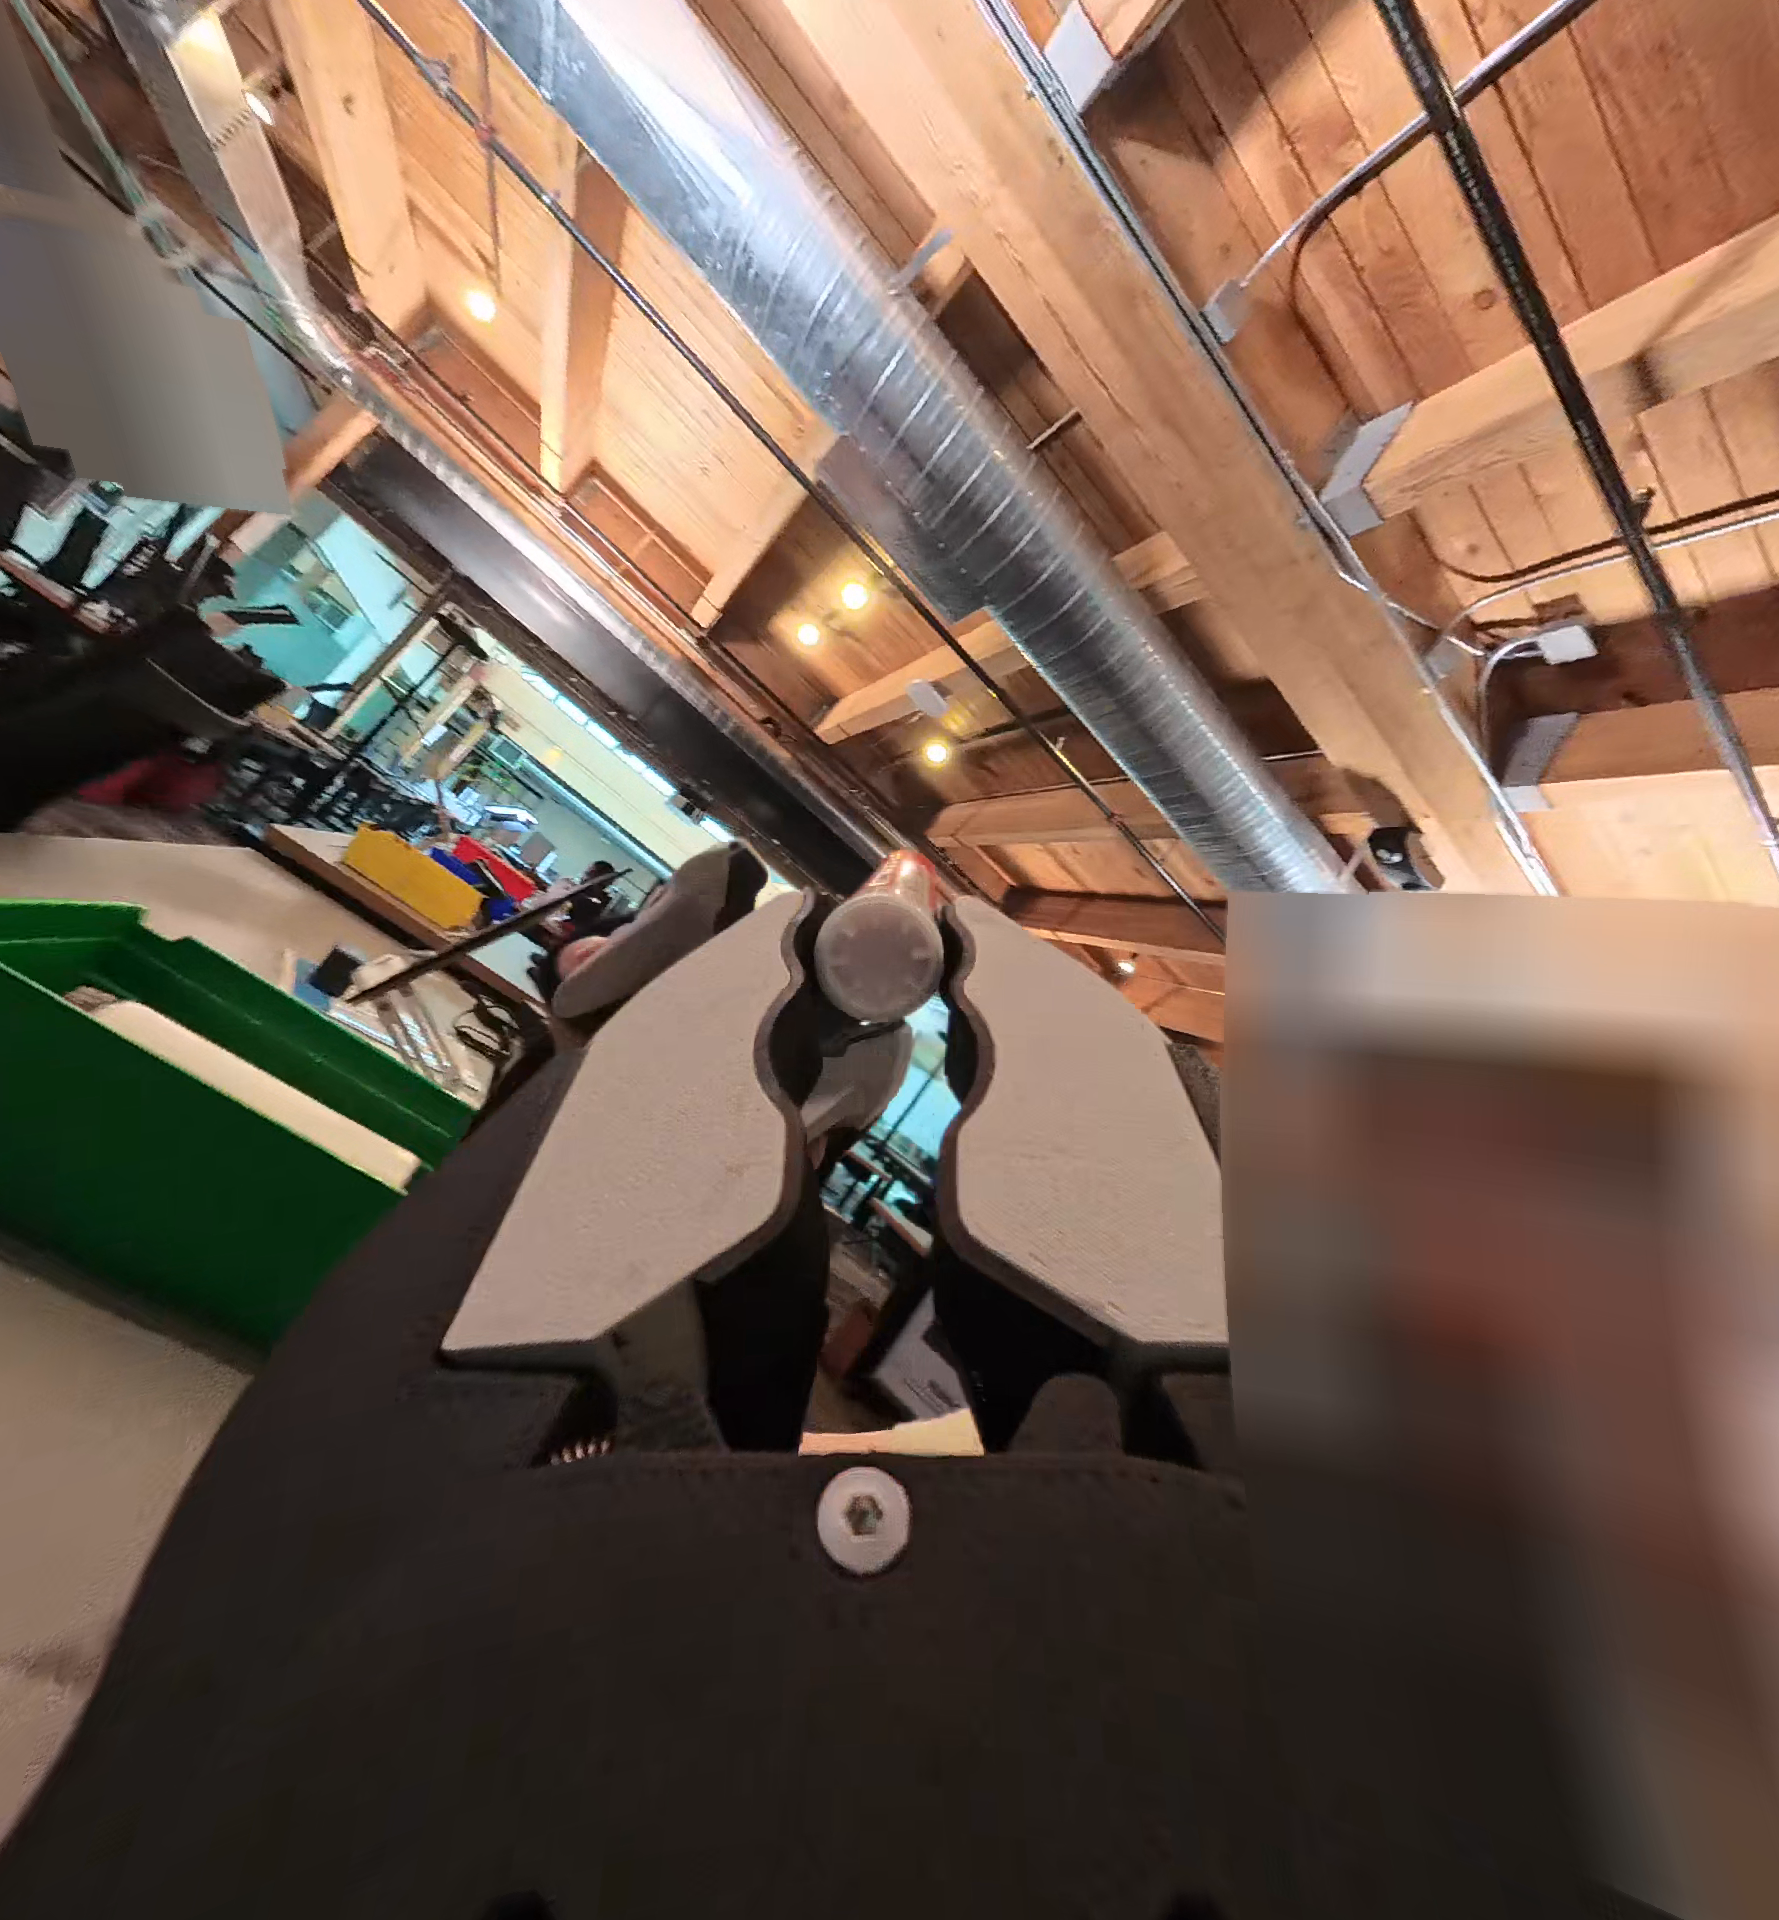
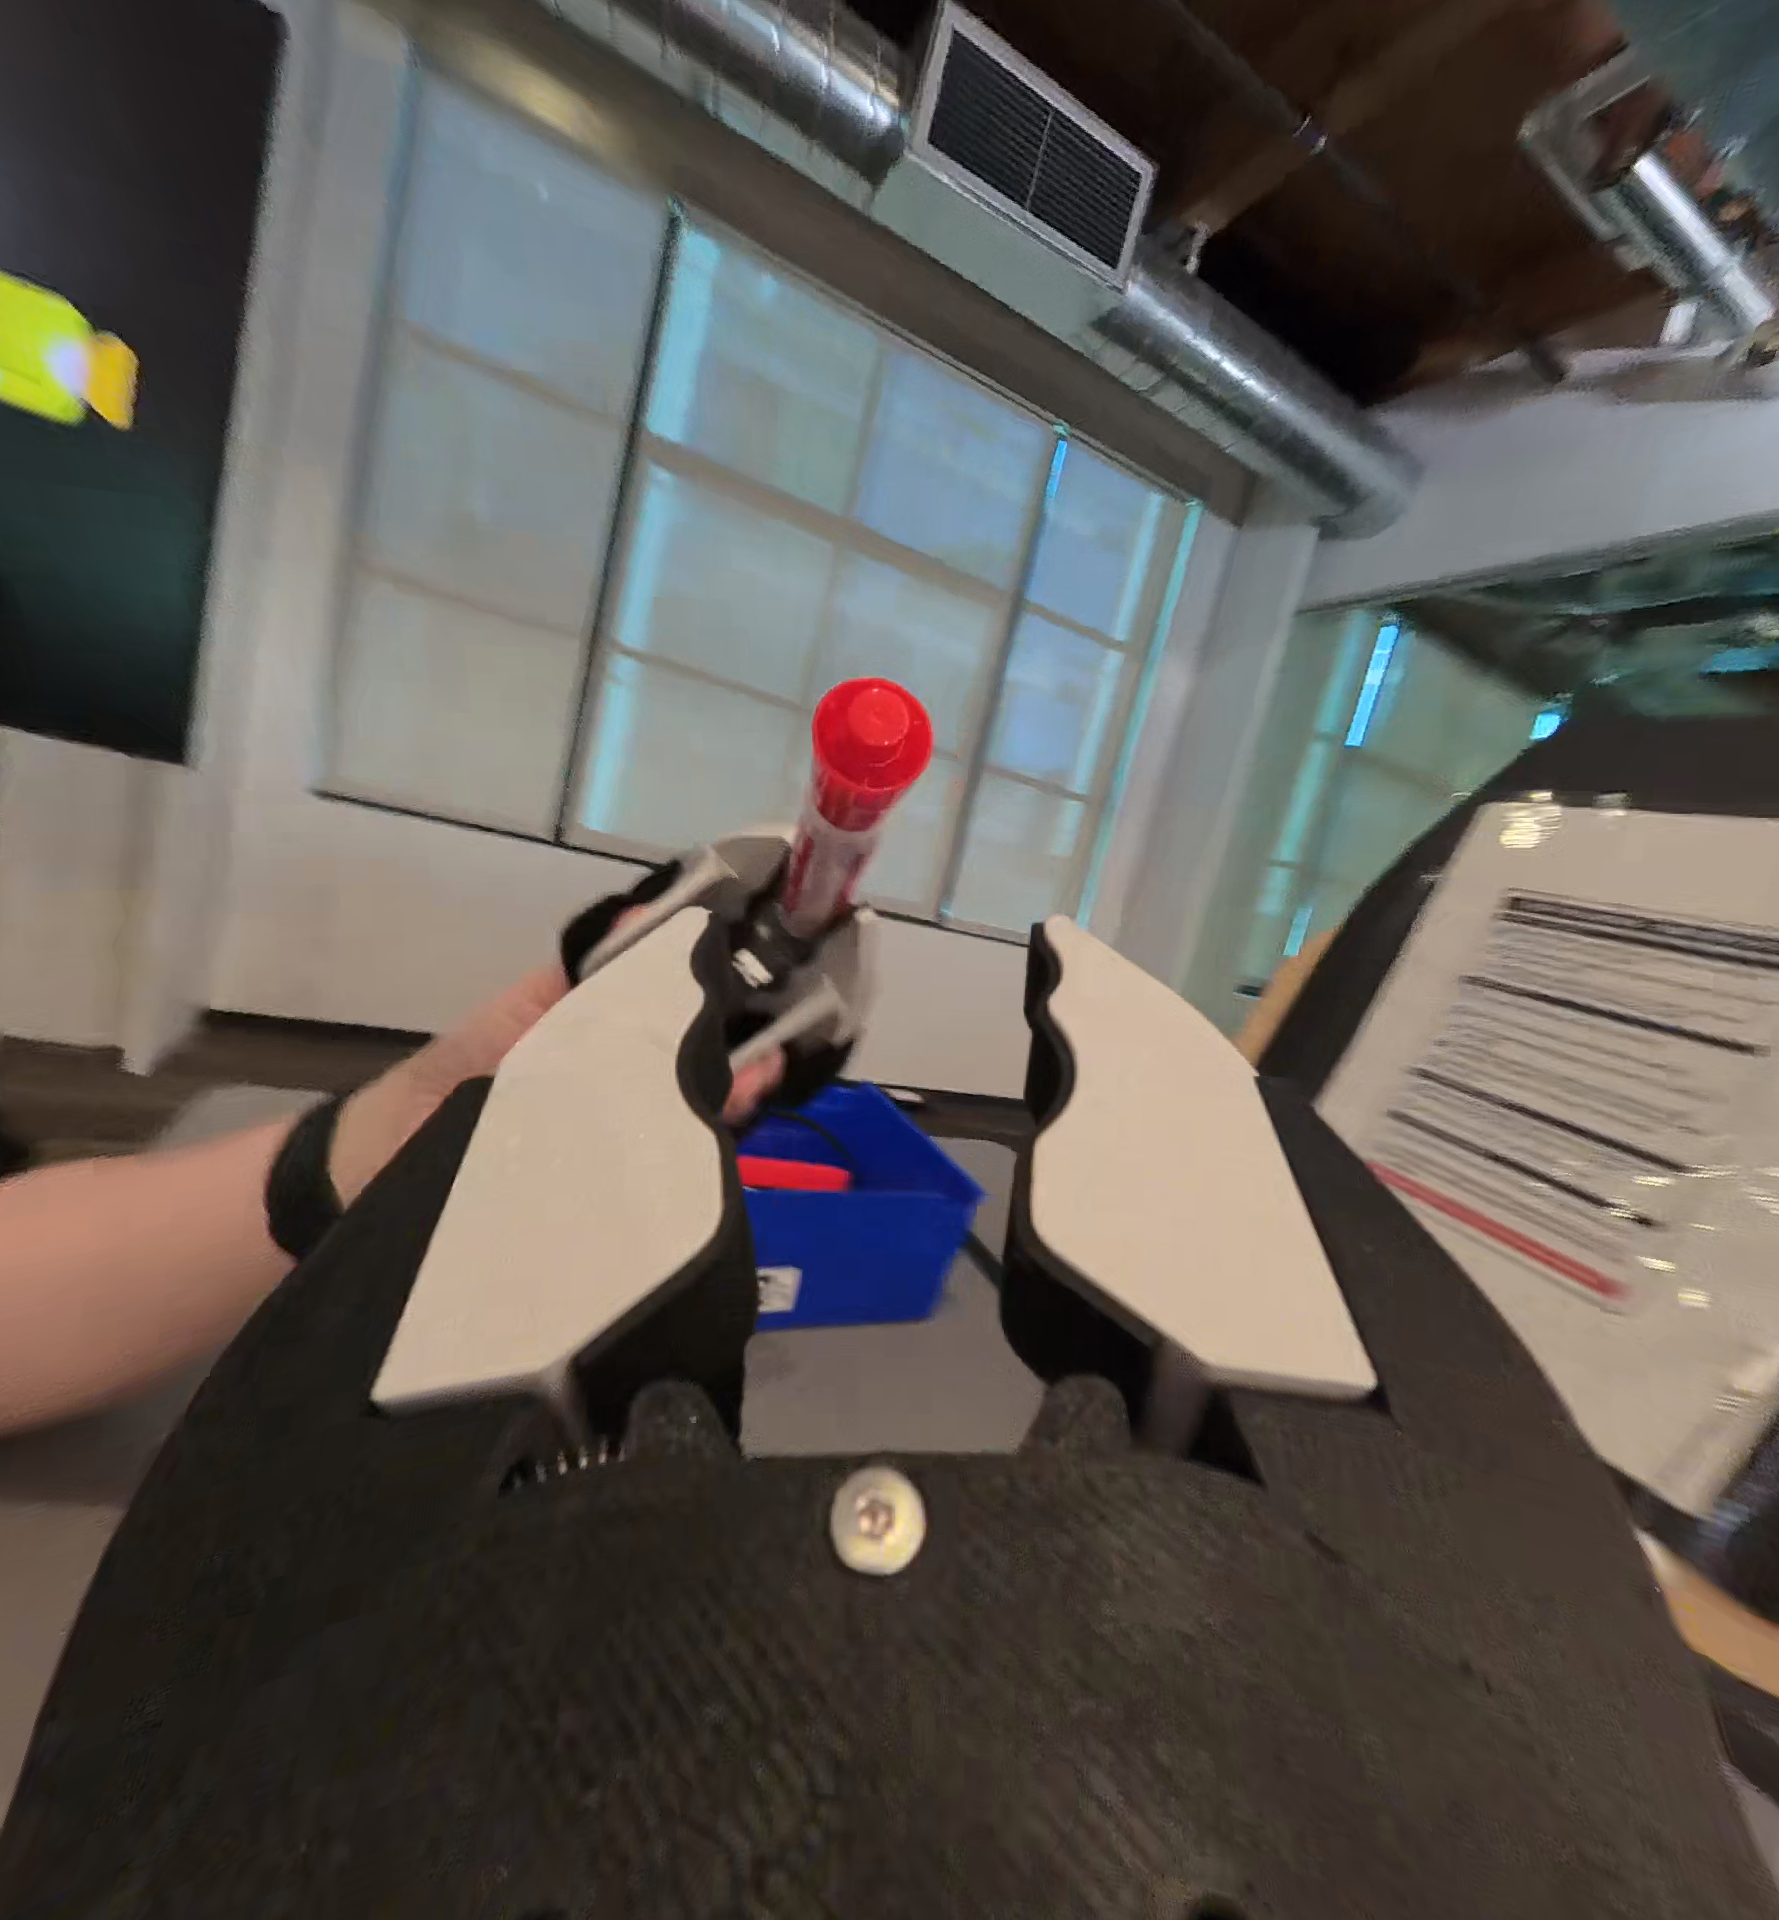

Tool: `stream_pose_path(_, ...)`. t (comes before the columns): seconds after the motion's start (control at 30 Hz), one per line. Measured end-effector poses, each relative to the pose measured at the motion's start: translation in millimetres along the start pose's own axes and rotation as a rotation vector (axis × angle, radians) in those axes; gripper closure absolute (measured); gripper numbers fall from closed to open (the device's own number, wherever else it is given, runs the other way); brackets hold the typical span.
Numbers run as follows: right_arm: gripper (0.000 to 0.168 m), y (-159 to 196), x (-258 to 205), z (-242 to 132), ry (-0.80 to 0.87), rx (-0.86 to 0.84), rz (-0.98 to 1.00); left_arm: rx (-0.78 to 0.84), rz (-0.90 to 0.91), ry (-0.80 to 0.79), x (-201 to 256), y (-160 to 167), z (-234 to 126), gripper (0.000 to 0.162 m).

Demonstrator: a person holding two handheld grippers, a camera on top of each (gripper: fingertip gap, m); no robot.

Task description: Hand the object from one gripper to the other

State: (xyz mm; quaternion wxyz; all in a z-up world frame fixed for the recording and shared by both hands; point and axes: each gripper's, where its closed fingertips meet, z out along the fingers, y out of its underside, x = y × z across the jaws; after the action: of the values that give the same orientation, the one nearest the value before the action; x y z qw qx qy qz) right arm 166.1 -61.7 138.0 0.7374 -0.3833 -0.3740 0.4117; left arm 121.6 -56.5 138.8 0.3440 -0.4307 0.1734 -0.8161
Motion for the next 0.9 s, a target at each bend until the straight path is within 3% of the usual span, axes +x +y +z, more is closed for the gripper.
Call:
stream_pose_path(0.2,0.145,-5.4,-21.1,4.7,-0.005,0.078,-0.050,-0.009,-0.184,0.111,-6.8,35.1,20.7,0.142)
stream_pose_path(0.3,0.149,-13.9,-22.2,1.0,-0.026,0.044,-0.042,-0.009,-0.272,0.174,-5.2,43.7,27.4,0.140)
stream_pose_path(0.4,0.149,-41.4,1.5,-12.5,0.051,-0.001,-0.005,-0.104,-0.193,0.063,-17.3,56.0,30.3,0.136)
stream_pose_path(0.43,0.150,-49.3,17.7,-23.8,0.106,-0.087,-0.017,-0.093,-0.149,0.024,-20.0,51.8,28.7,0.134)
stream_pose_path(0.5,0.150,-49.6,66.8,-70.3,0.336,-0.388,-0.068,-0.086,-0.066,-0.040,-19.5,41.3,23.8,0.132)
stream_pose_path(0.57,0.149,-37.6,117.1,-148.3,0.643,-0.708,-0.072,-0.141,0.049,-0.115,-16.5,35.9,19.3,0.129)
stream_pose_path(0.63,0.149,-15.4,147.5,-226.8,0.887,-0.920,0.105,-0.215,0.208,-0.255,-20.3,31.9,12.5,0.129)
stream_pose_path(0.73,0.149,49.1,151.5,-297.7,0.962,-1.123,0.558,-0.326,0.489,-0.522,-32.3,21.0,-5.5,0.130)
stream_pose_path(0.83,0.148,111.6,141.8,-356.9,0.997,-1.463,0.705,-0.363,0.645,-0.654,-26.3,9.0,-17.6,0.129)
stream_pose_path(0.9,0.149,144.4,127.7,-370.2,0.955,-1.563,0.856,-0.377,0.651,-0.680,-18.5,6.5,-22.1,0.129)
